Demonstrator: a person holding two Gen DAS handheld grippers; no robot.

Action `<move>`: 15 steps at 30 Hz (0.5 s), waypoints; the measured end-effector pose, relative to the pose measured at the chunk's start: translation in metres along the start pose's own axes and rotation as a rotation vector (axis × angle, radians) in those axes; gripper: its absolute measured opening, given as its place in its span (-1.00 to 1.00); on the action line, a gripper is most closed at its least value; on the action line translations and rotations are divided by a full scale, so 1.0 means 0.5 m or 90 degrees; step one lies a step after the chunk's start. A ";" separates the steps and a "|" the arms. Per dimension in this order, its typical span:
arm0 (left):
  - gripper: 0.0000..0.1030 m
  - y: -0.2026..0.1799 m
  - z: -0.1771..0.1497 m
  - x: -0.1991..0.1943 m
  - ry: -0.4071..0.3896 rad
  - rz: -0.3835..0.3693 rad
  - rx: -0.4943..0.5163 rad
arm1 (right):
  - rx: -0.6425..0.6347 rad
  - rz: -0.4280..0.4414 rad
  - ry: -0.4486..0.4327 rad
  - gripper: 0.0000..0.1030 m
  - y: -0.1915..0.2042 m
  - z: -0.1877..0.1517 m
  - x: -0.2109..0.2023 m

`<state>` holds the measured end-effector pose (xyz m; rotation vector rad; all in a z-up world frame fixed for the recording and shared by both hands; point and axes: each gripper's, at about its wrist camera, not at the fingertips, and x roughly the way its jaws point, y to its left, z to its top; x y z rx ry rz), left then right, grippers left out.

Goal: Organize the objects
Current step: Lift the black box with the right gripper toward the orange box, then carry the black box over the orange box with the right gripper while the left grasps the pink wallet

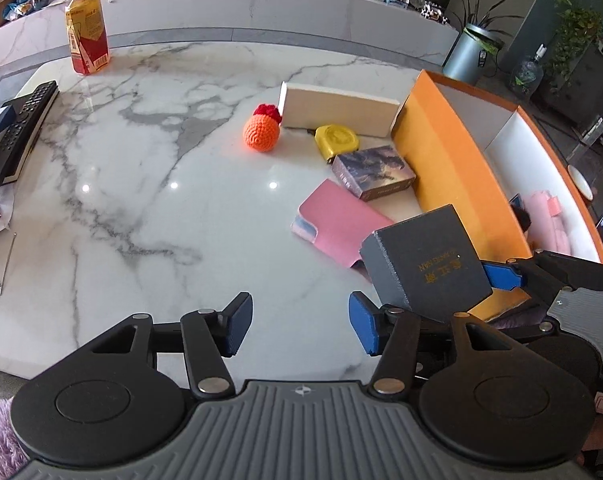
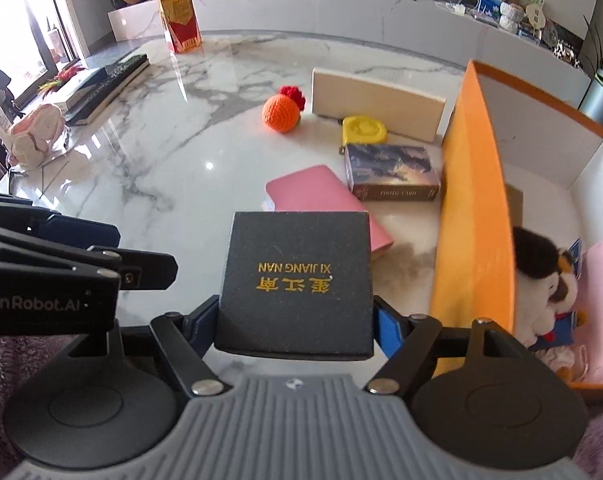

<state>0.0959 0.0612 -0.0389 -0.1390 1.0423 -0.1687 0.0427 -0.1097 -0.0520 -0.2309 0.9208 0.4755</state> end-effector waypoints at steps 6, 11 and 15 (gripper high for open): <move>0.33 -0.023 0.056 0.006 -0.013 -0.023 -0.038 | -0.052 -0.030 -0.065 0.50 -0.028 0.057 -0.060; 0.37 -0.015 0.091 0.070 0.016 -0.042 -0.129 | -0.069 -0.071 -0.082 0.51 -0.076 0.096 -0.073; 0.50 0.001 0.095 0.123 0.034 -0.043 -0.209 | -0.066 -0.108 -0.078 0.51 -0.129 0.117 -0.072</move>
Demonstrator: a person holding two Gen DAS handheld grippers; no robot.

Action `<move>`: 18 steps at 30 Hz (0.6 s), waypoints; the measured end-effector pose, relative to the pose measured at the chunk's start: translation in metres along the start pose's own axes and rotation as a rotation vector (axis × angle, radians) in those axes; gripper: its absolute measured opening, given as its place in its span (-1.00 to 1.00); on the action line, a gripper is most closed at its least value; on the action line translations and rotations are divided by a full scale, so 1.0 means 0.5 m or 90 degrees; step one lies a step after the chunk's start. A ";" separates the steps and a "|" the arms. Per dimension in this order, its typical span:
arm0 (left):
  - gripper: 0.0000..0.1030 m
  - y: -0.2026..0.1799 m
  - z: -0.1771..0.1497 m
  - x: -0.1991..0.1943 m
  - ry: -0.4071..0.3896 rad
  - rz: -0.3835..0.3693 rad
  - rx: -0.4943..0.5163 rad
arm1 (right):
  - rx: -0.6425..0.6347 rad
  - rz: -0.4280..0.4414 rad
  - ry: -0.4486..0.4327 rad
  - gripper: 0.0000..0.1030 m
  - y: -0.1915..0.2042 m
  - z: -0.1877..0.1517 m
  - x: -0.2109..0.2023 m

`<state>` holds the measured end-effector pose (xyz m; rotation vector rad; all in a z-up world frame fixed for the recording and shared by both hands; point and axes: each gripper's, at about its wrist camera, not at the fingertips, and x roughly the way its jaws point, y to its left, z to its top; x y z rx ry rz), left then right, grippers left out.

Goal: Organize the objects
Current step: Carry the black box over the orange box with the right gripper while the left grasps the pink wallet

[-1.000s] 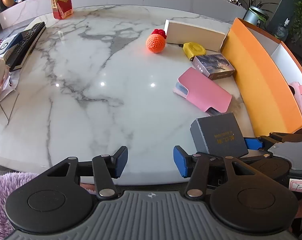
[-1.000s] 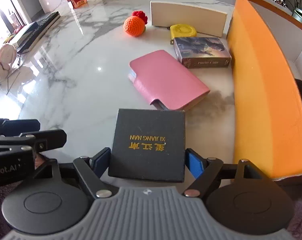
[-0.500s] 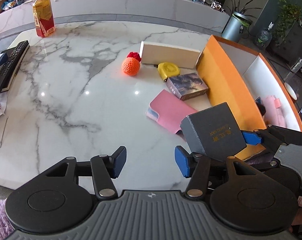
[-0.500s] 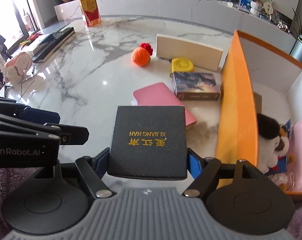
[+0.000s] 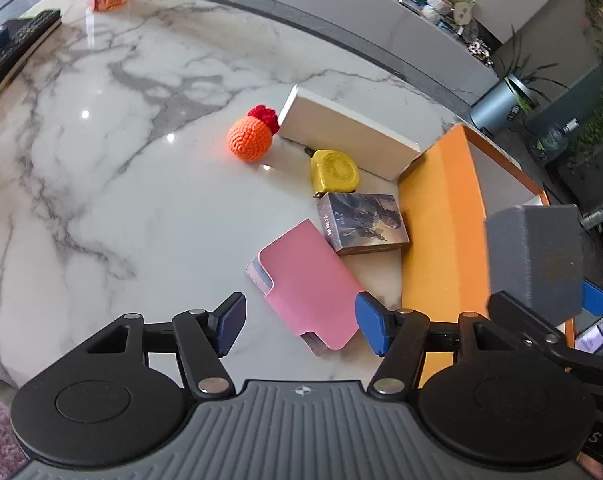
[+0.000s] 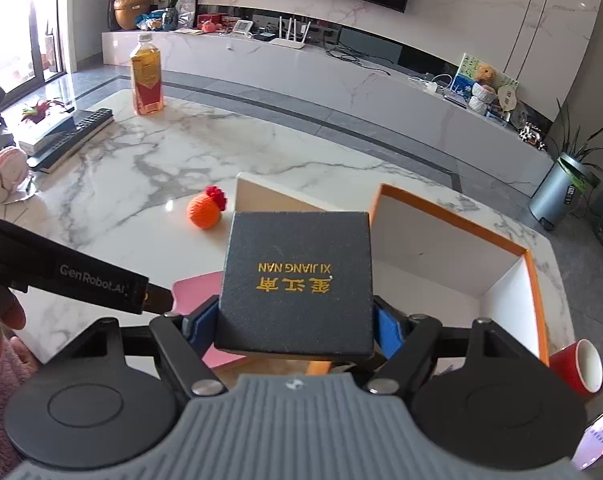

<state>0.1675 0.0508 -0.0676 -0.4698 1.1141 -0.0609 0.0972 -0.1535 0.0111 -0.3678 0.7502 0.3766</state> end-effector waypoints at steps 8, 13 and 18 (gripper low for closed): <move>0.65 0.031 0.003 0.082 0.036 -0.010 -0.101 | 0.043 -0.036 0.045 0.51 -0.113 0.000 0.051; 0.69 0.028 0.007 0.119 0.048 -0.019 -0.137 | 0.068 -0.031 0.071 0.51 -0.143 -0.014 0.088; 0.75 -0.003 0.006 0.145 0.062 0.003 -0.115 | 0.088 -0.003 0.097 0.51 -0.153 -0.032 0.120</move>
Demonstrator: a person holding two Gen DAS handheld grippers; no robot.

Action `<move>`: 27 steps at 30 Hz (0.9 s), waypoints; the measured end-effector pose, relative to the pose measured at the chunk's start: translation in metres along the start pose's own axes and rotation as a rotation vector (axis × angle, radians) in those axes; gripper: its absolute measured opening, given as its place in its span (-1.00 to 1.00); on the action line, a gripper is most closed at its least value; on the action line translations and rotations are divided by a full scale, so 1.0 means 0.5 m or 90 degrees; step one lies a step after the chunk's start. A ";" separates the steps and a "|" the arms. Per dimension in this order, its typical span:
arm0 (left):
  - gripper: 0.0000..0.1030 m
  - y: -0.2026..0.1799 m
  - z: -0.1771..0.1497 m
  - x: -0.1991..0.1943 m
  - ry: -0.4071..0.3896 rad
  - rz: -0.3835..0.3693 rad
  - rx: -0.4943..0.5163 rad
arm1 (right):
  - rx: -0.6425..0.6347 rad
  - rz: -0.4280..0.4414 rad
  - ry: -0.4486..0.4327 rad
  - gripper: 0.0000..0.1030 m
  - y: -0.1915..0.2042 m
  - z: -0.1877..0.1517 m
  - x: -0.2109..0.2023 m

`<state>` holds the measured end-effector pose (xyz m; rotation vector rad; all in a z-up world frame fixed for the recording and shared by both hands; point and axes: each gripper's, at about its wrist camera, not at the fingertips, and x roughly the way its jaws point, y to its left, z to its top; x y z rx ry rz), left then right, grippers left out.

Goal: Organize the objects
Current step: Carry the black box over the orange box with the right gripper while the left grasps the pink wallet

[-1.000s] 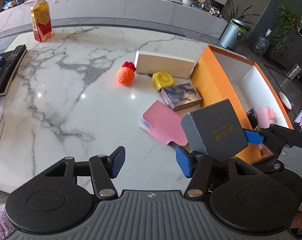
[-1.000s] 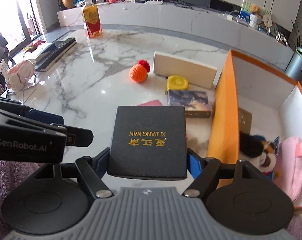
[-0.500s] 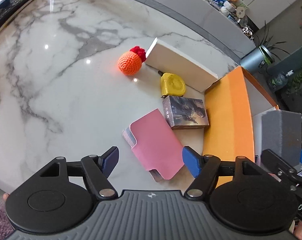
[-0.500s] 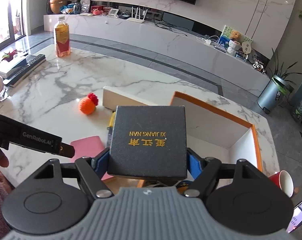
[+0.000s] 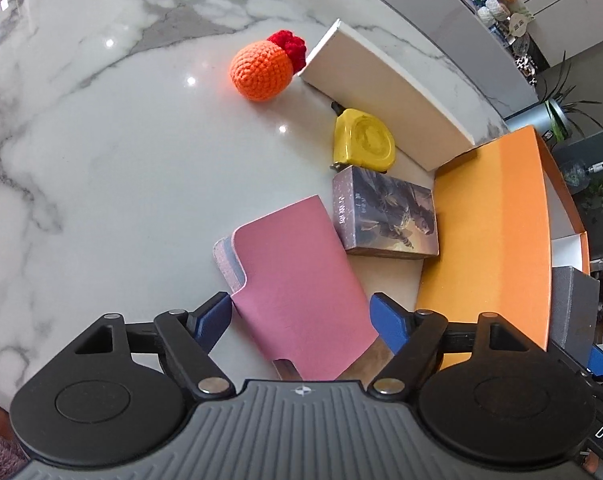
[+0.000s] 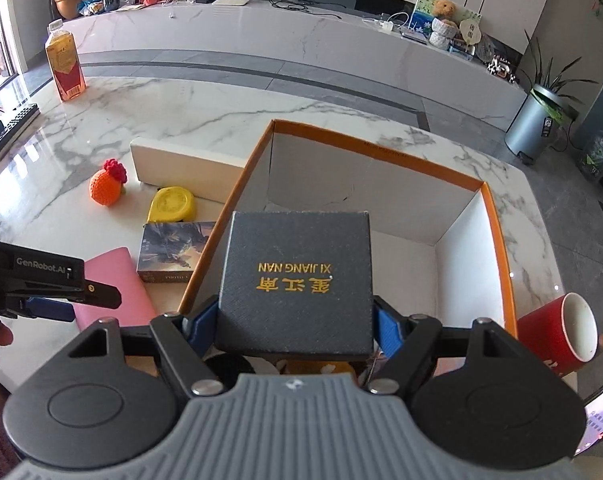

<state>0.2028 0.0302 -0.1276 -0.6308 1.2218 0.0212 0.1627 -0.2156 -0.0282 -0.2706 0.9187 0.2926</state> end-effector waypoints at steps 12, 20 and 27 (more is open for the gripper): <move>-0.32 -0.004 -0.018 -0.031 -0.072 0.027 0.070 | 0.051 0.064 0.024 0.51 -0.022 -0.012 0.031; -0.61 -0.062 -0.008 -0.086 -0.097 0.029 0.210 | 0.065 0.076 0.022 0.51 -0.027 -0.016 0.025; -0.65 -0.142 -0.032 -0.079 -0.043 0.069 0.412 | 0.080 0.093 0.023 0.51 -0.047 -0.018 0.014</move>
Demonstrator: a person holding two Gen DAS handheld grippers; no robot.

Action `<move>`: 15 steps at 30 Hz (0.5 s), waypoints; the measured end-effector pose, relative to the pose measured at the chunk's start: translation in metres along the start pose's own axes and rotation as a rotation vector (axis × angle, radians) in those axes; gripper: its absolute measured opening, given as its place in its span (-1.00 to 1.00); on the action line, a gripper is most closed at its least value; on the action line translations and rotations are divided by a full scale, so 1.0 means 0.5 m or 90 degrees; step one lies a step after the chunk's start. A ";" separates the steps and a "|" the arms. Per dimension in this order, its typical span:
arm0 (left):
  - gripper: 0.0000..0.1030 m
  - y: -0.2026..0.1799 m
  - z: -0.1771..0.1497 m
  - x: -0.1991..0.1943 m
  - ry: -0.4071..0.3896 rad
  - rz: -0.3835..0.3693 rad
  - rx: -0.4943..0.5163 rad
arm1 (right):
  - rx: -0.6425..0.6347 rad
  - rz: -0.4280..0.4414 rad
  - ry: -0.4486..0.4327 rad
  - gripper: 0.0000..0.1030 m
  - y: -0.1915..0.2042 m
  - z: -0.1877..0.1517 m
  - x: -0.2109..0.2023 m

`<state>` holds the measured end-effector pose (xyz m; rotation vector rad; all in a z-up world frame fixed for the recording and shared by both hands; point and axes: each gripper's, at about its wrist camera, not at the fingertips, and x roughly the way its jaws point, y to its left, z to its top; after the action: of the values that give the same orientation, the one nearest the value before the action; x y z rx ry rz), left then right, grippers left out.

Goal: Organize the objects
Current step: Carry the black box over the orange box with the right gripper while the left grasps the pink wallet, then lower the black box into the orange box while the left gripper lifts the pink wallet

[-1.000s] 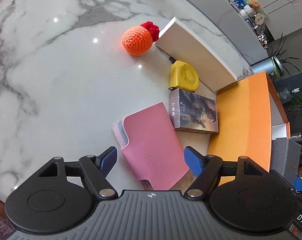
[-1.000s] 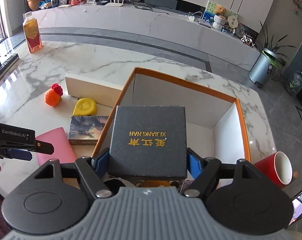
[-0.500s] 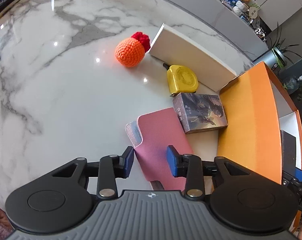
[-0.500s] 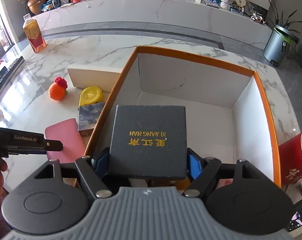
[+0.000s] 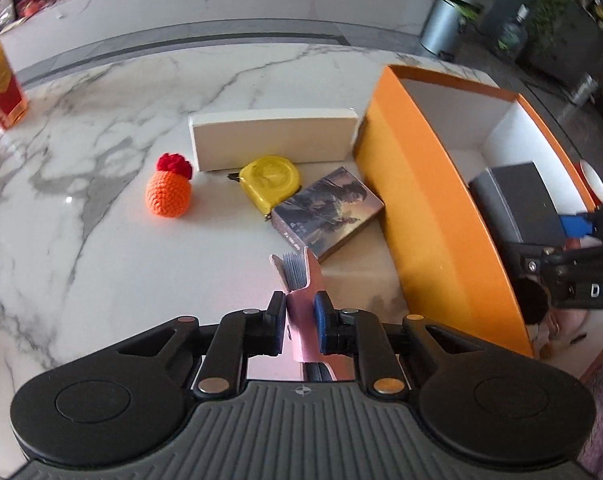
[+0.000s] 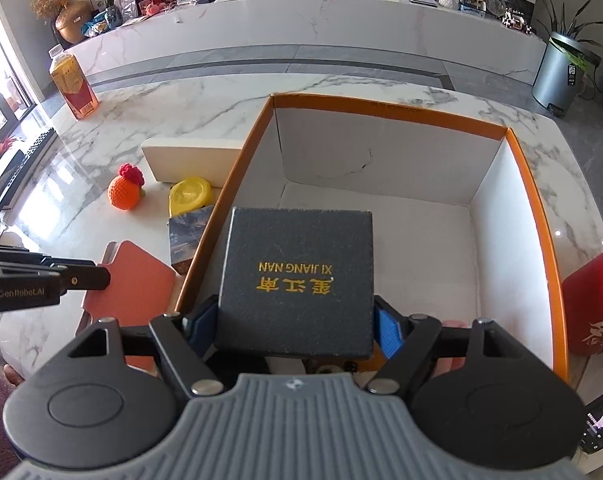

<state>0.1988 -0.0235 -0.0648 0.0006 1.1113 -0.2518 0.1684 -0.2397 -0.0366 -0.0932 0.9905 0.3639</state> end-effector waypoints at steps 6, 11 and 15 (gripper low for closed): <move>-0.64 -0.060 -0.001 0.012 0.019 -0.022 0.049 | 0.016 0.018 0.000 0.51 -0.006 -0.002 0.006; -0.66 -0.093 -0.009 0.022 0.028 -0.030 0.049 | 0.032 0.037 0.002 0.51 -0.011 -0.005 0.011; -0.74 -0.094 -0.007 0.013 0.017 -0.068 0.010 | 0.042 0.050 0.000 0.51 -0.015 -0.007 0.015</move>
<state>0.1888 -0.0698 -0.0663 -0.0406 1.1378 -0.3571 0.1717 -0.2457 -0.0454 0.0046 1.0070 0.4025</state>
